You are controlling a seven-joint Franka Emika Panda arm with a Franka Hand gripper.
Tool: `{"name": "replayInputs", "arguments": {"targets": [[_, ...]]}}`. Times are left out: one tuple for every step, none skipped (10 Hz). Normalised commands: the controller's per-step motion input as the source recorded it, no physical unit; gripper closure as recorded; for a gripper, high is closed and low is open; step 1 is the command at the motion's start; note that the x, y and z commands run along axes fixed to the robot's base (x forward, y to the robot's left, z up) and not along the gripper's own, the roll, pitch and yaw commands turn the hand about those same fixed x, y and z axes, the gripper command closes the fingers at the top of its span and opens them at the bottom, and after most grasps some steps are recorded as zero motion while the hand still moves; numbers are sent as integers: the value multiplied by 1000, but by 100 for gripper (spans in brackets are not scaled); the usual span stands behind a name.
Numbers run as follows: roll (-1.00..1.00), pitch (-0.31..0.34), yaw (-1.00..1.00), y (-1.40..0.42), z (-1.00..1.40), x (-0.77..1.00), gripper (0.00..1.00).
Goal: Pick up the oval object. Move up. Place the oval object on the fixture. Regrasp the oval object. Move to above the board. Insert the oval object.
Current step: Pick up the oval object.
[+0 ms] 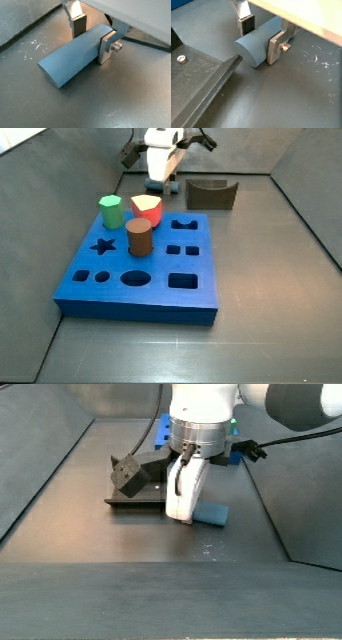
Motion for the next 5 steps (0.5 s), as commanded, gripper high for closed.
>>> {"name": "replayInputs", "arguments": {"targets": [[0, 0, 0, 0, 0, 0, 100], [0, 0, 0, 0, 0, 0, 100], [0, 0, 0, 0, 0, 0, 100], [0, 0, 0, 0, 0, 0, 100], [0, 0, 0, 0, 0, 0, 100]]}}
